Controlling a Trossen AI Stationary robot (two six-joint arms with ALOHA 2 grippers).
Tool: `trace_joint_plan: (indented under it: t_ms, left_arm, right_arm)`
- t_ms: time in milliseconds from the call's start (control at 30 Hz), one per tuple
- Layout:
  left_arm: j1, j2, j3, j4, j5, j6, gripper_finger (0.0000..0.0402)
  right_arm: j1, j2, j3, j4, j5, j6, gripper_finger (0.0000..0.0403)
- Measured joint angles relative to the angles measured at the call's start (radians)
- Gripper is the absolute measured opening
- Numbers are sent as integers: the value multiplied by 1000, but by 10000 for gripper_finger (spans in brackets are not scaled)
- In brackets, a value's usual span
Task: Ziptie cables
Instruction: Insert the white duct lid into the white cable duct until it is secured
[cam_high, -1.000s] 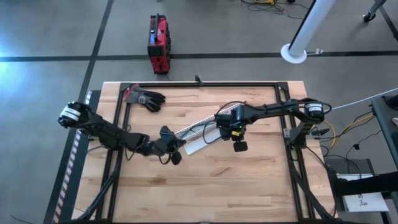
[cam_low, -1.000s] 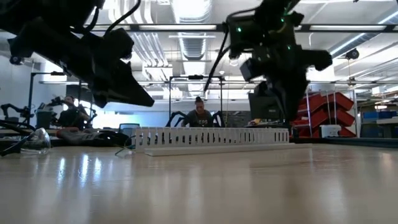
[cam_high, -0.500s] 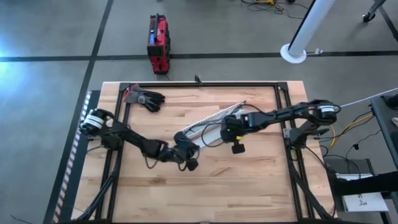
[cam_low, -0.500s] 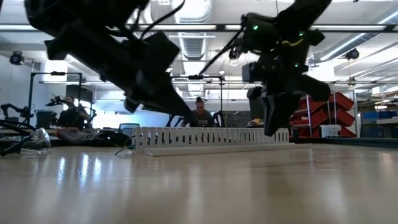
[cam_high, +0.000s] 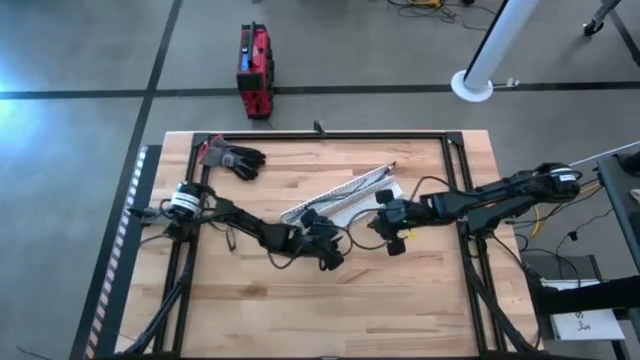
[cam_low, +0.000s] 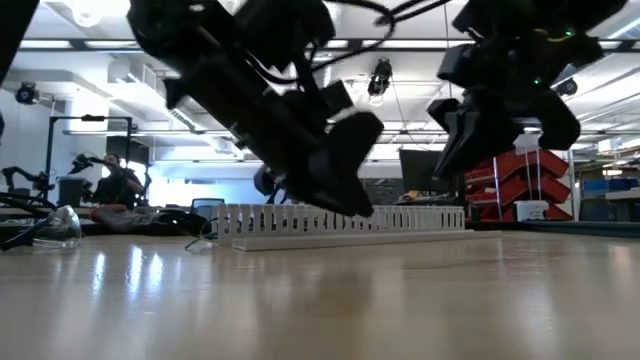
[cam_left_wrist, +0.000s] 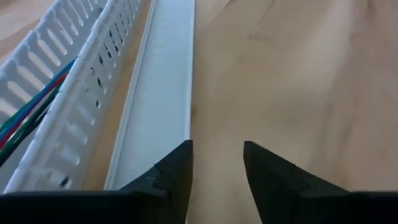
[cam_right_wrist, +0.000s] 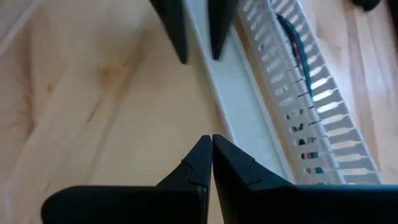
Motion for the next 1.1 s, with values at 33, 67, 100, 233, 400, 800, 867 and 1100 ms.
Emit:
trace_joint_plan:
  t_ms: [33, 67, 100, 233, 400, 800, 867, 1100]
  left_arm:
    - [8, 16, 12, 0, 0, 5, 132]
    - [15, 28, 21, 0, 0, 6, 134]
    - [21, 40, 29, -5, 1, 7, 134]
    - [44, 73, 54, -20, -9, 17, 125]
    - [50, 93, 50, -37, -22, 31, 102]
    - [25, 96, 37, -70, -7, 101, 64]
    - [19, 96, 34, -71, -8, 119, 68]
    - [9, 99, 26, -125, 7, 120, 92]
  right_arm:
    - [7, -12, -19, 17, 0, 0, 0]
    - [13, -18, -36, 34, 0, 0, 0]
    - [18, -22, -50, 63, 0, -1, 0]
    - [32, -26, -118, 175, 0, 0, 0]
    - [32, -2, -173, 294, 0, -4, 0]
    - [32, 38, -243, 508, -1, -44, 0]
    - [31, 37, -251, 532, -1, -51, 0]
    - [31, 37, -250, 547, -1, -53, 0]
